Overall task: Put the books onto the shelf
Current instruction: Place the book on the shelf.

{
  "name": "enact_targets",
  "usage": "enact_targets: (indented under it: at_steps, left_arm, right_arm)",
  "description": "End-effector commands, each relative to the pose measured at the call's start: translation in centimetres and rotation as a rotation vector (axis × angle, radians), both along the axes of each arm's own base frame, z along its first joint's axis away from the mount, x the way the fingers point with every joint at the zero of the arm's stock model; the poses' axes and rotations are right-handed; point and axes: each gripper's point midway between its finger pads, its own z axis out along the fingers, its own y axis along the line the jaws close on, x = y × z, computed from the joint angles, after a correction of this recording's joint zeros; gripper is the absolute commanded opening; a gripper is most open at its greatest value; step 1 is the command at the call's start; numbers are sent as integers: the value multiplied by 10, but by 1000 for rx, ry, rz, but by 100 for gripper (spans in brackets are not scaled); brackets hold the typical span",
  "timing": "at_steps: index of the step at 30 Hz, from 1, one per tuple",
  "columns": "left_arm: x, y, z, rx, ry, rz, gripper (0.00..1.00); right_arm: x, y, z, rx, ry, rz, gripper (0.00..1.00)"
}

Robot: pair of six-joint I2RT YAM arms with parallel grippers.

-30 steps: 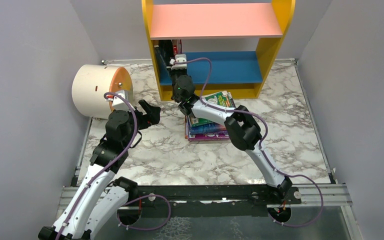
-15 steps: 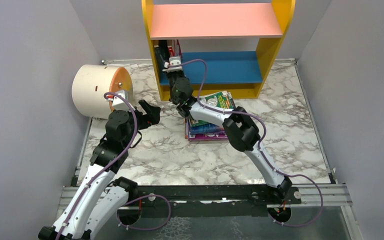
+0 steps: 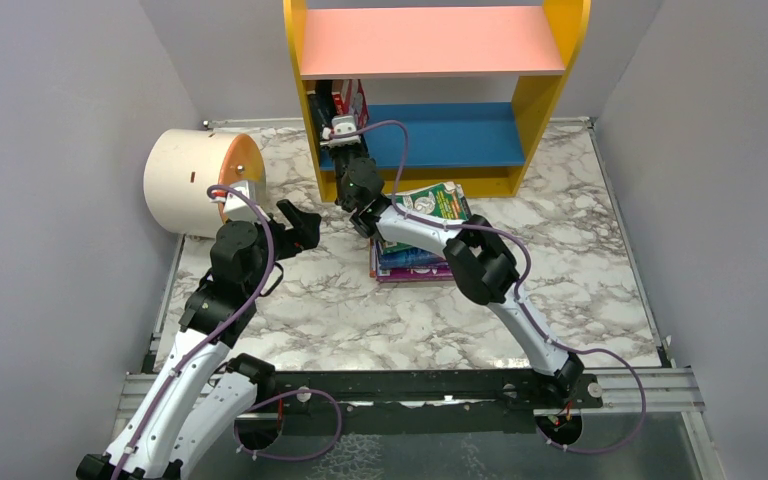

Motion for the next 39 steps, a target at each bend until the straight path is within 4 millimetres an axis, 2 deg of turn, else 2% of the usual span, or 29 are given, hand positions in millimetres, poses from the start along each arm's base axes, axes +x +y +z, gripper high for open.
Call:
enact_targets:
  at_steps: [1, 13, 26, 33, 37, 39]
  left_arm:
    - [0, 7, -3, 12, -5, 29, 78]
    - [0, 6, -3, 4, -6, 30, 78]
    - [1, 6, -5, 3, -1, 29, 78]
    - [1, 5, -4, 1, -8, 27, 78]
    - [3, 5, -2, 1, -14, 27, 78]
    - [6, 3, -1, 0, -17, 23, 78]
  right_arm:
    - [-7, 4, 12, 29, -36, 22, 38]
    - [-16, -10, 11, 38, -32, 2, 38]
    - [-41, -21, 14, 44, -30, 13, 38]
    - [-62, -25, 17, 41, -20, 33, 38]
    - [-87, -32, 25, 52, -12, 47, 39]
    - [-101, -40, 35, 74, -7, 59, 39]
